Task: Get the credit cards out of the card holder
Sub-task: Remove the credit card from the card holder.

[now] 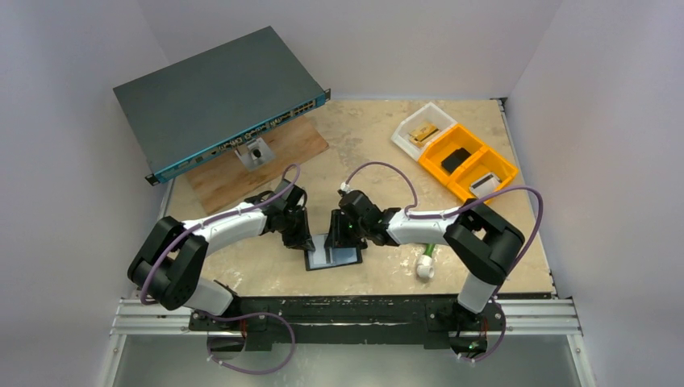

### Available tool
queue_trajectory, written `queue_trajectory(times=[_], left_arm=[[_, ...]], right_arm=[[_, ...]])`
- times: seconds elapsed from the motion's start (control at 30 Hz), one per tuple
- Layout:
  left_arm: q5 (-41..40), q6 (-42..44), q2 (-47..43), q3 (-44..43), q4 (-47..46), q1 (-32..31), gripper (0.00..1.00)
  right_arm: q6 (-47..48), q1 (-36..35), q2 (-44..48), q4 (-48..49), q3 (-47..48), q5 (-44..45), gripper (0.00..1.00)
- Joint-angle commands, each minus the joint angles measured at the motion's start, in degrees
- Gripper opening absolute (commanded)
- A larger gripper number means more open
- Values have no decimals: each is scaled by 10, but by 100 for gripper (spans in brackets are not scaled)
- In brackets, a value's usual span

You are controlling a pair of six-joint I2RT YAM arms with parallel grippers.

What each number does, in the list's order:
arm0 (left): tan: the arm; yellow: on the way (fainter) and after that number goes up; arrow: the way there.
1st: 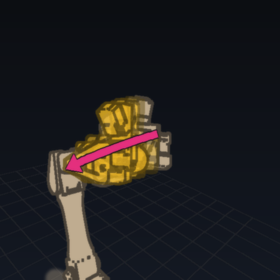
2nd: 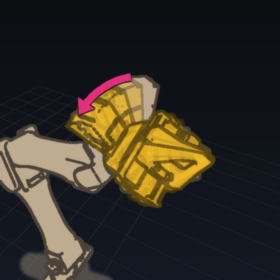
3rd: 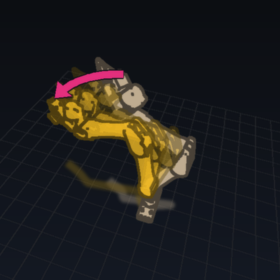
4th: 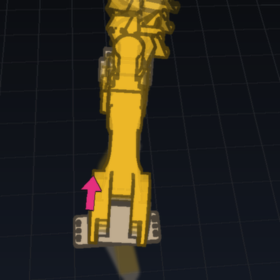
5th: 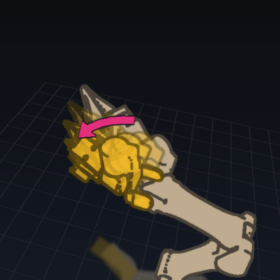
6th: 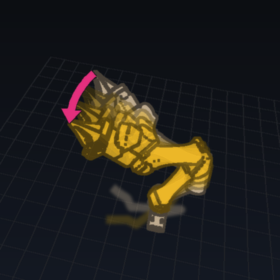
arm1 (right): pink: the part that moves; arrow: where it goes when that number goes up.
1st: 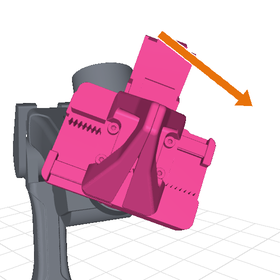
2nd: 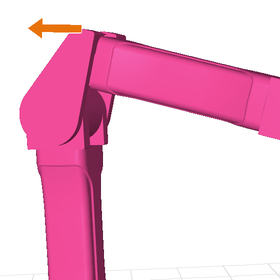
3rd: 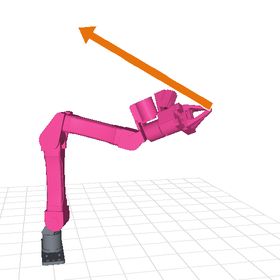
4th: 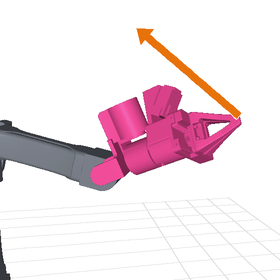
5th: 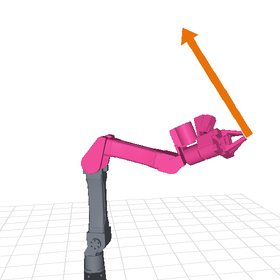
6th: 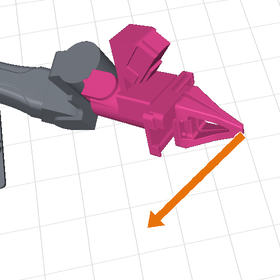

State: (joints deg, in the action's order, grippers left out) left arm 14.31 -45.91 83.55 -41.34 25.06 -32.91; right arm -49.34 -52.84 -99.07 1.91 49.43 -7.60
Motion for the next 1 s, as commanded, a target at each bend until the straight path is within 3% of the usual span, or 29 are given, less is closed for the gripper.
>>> queue_trajectory(times=[0.0, 0.57, 0.97], left_arm=[[-28, -5, 2, 16, -12, -1, 0], [-48, -6, -8, 18, 3, -1, 0], [-36, -11, 22, 16, -14, -17, 0]], right_arm=[[-7, 9, 13, 12, -21, 0, 29], [-9, 14, 26, 14, -33, 1, 29], [-32, 32, -11, 92, -62, -76, 29]])
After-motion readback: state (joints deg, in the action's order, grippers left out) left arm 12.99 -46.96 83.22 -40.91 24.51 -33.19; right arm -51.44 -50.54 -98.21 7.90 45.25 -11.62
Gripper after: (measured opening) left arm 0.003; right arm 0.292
